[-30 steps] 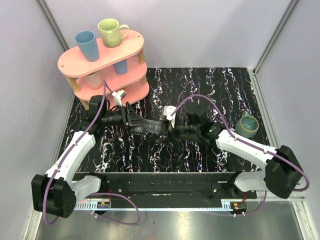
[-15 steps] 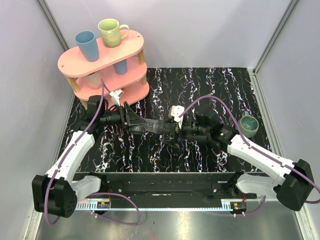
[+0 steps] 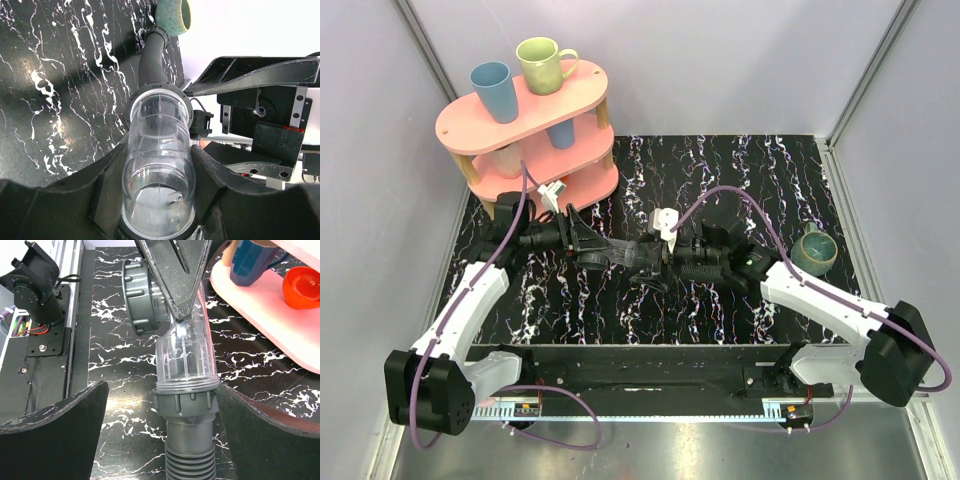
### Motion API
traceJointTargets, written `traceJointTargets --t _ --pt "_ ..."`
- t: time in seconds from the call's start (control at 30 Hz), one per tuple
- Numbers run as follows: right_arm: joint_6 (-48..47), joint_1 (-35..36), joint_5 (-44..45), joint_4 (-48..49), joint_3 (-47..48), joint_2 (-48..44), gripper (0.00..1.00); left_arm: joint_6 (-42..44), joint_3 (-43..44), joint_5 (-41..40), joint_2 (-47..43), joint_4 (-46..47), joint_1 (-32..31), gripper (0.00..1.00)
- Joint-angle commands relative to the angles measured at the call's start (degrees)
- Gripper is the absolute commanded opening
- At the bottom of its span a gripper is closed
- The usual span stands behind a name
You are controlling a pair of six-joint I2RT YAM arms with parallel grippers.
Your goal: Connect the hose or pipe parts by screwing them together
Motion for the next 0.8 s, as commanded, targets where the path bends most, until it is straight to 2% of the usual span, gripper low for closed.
traceJointTargets --t 0.0,0.53,0.77 --pt "0.9 0.7 -1.5 1.3 0.9 2.2 1.0 -1.5 1.2 2.5 -2.3 4.3 0.2 0.0" --pt "4.5 0.7 -7.2 6.3 -0.5 9.5 0.98 -2.0 1.8 2.4 -1.2 5.7 0.2 0.0" --pt "1.9 0.7 -1.6 2.2 -0.2 7.0 0.99 -0.8 2.1 1.5 -1.0 4.5 0.2 0.0"
